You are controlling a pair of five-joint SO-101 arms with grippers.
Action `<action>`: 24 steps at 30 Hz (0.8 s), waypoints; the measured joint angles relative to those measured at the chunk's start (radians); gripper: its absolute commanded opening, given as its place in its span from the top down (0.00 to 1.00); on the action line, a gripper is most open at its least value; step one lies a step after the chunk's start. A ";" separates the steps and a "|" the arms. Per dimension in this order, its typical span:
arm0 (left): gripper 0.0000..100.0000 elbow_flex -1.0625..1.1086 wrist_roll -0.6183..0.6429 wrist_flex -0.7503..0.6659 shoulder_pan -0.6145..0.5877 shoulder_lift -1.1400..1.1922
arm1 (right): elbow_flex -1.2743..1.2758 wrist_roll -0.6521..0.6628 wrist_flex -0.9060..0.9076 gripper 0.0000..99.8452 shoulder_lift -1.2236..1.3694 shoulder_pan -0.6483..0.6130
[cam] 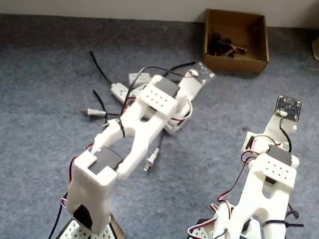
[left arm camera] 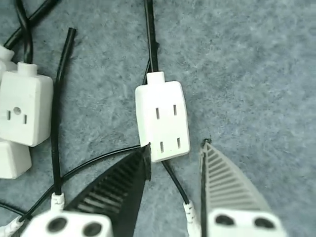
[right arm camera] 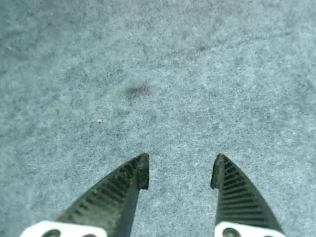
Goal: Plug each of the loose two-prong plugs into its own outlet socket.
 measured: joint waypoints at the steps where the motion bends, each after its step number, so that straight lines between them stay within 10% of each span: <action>1: 0.84 0.012 0.000 -0.014 0.000 0.000 | 0.000 0.000 0.000 0.80 0.000 0.000; 24: 0.80 0.046 -0.025 -0.080 0.002 0.000 | 0.000 0.000 0.000 0.80 0.000 0.000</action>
